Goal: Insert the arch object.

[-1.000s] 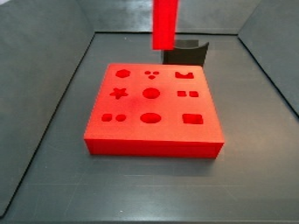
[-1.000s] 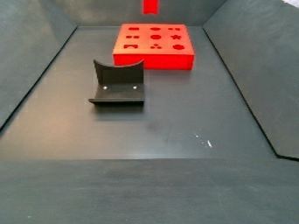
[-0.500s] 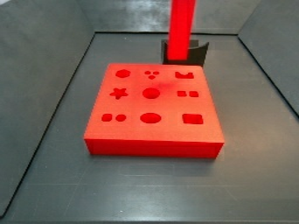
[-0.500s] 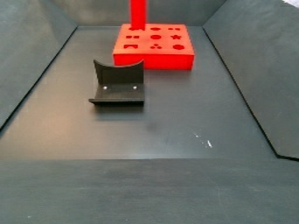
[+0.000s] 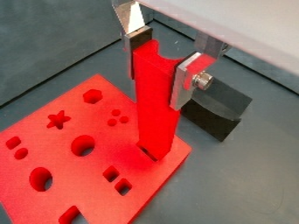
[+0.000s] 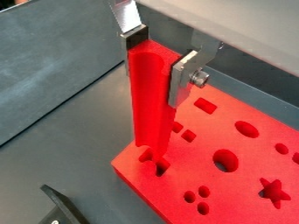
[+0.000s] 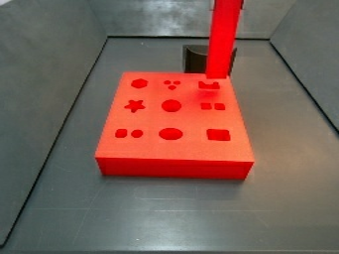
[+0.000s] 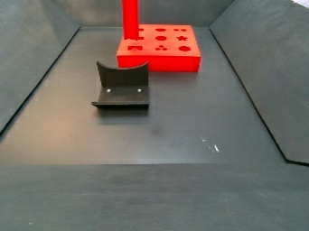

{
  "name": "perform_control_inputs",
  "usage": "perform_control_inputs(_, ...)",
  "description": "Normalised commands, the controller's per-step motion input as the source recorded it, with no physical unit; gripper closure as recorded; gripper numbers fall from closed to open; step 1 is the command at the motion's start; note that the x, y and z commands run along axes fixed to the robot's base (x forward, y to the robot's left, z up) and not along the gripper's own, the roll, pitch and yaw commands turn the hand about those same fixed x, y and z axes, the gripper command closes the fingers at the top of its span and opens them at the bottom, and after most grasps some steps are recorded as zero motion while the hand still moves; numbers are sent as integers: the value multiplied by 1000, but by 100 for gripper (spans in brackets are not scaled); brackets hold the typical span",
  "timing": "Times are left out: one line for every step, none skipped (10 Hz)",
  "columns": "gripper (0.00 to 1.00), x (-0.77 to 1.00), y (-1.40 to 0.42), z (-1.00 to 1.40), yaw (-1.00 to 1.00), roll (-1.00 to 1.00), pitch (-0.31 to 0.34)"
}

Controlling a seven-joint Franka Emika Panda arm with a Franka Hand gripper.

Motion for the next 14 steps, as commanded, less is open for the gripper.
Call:
perform_control_inputs(100, 111, 37, -197, 0, -50, -39)
perform_control_inputs(100, 106, 3, -169, 0, -36, -27)
perform_control_inputs(100, 63, 29, -186, 0, -17, -26)
perform_control_inputs(100, 6, 26, -169, 0, -17, -21)
perform_control_inputs(100, -17, 23, -114, 0, -56, -24)
perform_control_inputs(100, -89, 71, 0, 0, -116, -26)
perform_control_inputs(100, -14, 9, 0, 0, -94, -23)
perform_control_inputs(100, 0, 3, -66, 66, -89, -31)
perform_control_inputs(100, -31, 26, -89, 63, -90, -36)
perform_control_inputs(100, -80, 14, -74, 40, -77, -33)
perform_control_inputs(100, 0, 0, -37, 34, -50, -20)
perform_control_inputs(100, 0, 9, -66, 31, -26, -13)
perform_control_inputs(100, 0, 6, -91, 43, -6, -10)
perform_control_inputs(100, 0, 43, -143, 74, 0, -6)
